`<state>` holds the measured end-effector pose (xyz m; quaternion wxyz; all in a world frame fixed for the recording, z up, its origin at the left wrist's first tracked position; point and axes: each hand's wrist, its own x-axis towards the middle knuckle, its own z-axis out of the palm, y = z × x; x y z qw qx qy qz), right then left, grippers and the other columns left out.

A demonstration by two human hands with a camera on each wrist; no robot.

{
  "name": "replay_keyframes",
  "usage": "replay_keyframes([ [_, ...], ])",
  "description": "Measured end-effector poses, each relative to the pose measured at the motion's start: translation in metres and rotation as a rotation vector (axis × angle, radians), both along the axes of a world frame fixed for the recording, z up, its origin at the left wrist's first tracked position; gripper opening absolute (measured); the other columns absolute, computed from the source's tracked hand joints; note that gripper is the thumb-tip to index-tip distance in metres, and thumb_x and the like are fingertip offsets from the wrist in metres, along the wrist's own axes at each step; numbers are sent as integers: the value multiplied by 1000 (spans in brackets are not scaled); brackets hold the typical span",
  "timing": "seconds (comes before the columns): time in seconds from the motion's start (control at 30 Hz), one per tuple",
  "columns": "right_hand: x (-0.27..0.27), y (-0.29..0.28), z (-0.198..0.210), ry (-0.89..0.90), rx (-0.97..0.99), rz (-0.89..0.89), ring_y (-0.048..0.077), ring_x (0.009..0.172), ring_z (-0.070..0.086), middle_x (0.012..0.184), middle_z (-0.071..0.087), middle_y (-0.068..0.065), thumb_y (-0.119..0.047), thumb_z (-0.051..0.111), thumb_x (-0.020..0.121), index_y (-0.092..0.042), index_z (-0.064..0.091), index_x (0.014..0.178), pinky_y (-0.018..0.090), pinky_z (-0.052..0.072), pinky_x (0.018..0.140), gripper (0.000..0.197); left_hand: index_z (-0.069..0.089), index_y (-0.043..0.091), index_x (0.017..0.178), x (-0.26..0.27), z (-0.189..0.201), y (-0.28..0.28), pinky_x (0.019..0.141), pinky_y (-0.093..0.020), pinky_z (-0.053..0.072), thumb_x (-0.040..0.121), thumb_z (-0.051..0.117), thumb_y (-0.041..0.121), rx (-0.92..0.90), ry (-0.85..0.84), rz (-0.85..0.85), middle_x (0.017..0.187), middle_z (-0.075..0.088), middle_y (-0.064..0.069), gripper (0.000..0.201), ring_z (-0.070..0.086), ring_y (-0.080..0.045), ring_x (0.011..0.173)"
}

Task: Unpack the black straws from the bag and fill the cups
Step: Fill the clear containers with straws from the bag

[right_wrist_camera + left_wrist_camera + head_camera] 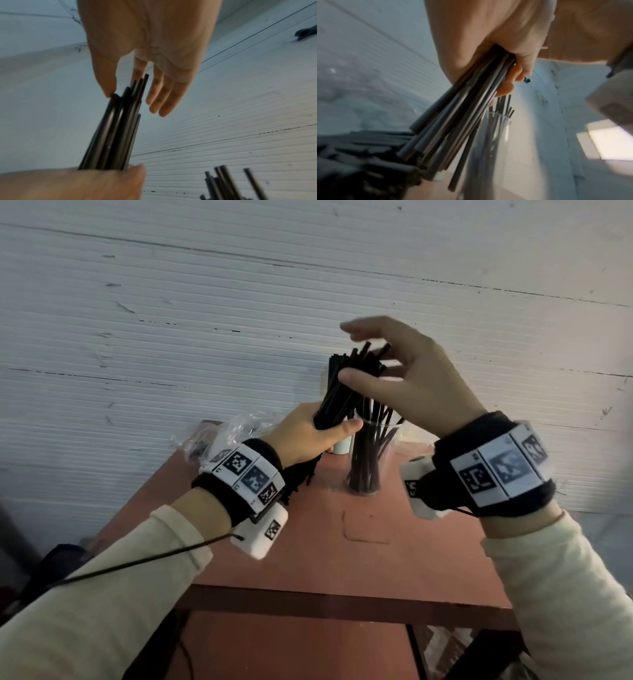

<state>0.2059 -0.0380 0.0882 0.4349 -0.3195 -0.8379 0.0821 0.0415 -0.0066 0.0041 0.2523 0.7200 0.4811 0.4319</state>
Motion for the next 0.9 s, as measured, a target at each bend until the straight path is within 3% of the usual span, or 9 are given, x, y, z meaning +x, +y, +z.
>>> replay_keyframes([
  [0.1,-15,6,-6,15,102,34,0,109,54,121,56,-14,-14,60,88,-21,58,125,19,44,97,38,62,20,73,13,-4,-2,76,-29,49,88,64,46,-103,-99,-94,63,61,3,30,60,-10,63],
  [0.17,-23,13,-17,-71,106,-3,-5,105,53,116,57,-13,-13,54,91,-17,62,122,4,36,93,32,66,13,83,16,-12,-2,84,-32,50,88,68,38,-186,-153,-135,73,65,-4,25,63,-13,72],
  [0.23,-27,21,-30,-205,23,-49,-2,105,54,116,62,-9,-19,50,96,-14,64,120,-3,31,86,28,67,1,90,15,-21,-1,90,-32,51,87,71,23,-274,-194,-194,83,66,-14,22,64,-19,81],
  [0.33,-29,27,-47,-302,-50,-53,7,113,54,121,63,-3,-29,49,99,-14,61,123,5,33,86,31,64,-10,98,12,-32,0,98,-38,49,84,73,11,-336,-228,-244,89,65,-19,26,64,-24,88],
  [0.47,-31,30,-51,-181,43,-30,6,115,52,122,60,-1,-30,56,95,-14,61,123,2,30,93,32,64,-6,101,10,-32,3,92,-34,51,83,73,10,-332,-278,-237,85,65,-13,26,63,-21,82],
  [0.53,-31,32,-52,-177,40,-28,7,115,52,122,60,-1,-29,56,95,-14,62,122,9,32,97,31,64,-4,99,9,-31,4,87,-31,51,84,73,10,-331,-277,-257,81,64,-8,22,61,-18,79],
  [0.67,-31,33,-61,-212,40,-39,12,111,55,115,64,-3,-23,56,95,-15,63,119,22,36,100,27,66,1,91,4,-37,4,90,-27,50,84,73,11,-378,-200,-288,87,63,-13,14,63,-20,85],
  [0.9,-28,31,-70,-137,57,-30,13,111,55,113,63,-7,-21,58,92,-17,64,116,21,36,98,25,69,14,92,3,-45,4,97,-26,45,83,75,18,-516,-70,-291,98,68,-4,12,62,-15,101],
])
